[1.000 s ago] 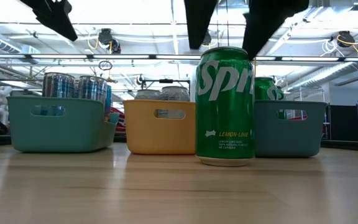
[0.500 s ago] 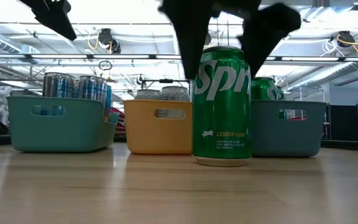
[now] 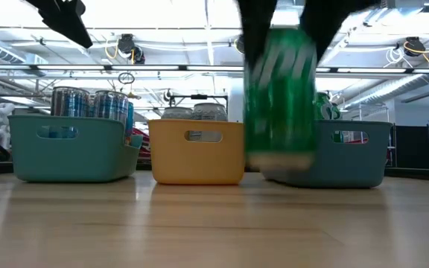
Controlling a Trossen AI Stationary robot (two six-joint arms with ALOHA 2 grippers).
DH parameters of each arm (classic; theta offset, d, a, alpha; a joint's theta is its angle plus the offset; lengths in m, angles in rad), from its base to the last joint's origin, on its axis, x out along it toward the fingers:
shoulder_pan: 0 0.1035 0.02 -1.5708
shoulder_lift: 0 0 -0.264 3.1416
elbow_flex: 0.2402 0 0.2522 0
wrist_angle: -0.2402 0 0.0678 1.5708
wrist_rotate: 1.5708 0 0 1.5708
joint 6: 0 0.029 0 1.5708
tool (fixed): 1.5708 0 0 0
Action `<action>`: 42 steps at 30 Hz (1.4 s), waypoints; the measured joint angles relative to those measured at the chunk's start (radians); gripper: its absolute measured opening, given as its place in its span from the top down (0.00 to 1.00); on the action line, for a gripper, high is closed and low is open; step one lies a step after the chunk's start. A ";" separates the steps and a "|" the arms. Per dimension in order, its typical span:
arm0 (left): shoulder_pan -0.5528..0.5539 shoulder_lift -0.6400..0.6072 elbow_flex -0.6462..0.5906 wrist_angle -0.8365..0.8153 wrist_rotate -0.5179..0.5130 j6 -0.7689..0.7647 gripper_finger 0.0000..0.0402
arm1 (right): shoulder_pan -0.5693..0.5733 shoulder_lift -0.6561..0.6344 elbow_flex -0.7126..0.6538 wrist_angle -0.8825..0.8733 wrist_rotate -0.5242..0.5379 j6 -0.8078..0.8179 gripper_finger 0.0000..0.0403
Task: Sort soda cans
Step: Put the green soda can into the blue bin
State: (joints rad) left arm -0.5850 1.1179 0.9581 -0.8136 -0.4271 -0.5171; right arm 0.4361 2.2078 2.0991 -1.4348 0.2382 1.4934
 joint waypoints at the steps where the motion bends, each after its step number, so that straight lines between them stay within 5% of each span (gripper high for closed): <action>1: 0.000 0.000 0.000 0.002 0.000 0.000 0.01 | 0.010 -0.014 0.014 -0.019 0.009 0.013 0.31; 13: 0.001 0.000 0.000 0.040 -0.054 0.000 0.01 | 0.146 -0.234 0.041 -0.136 0.305 0.168 0.31; 32: 0.001 0.000 0.000 0.083 -0.054 0.000 0.01 | 0.159 -0.700 -0.594 -0.136 0.231 0.326 0.30; 42: 0.001 0.000 0.000 0.098 -0.054 0.001 0.01 | 0.052 -0.772 -0.823 0.110 0.224 0.097 0.30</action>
State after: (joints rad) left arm -0.5838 1.1179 0.9581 -0.7155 -0.4808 -0.5165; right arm 0.4878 1.4353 1.2756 -1.3253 0.4622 1.5909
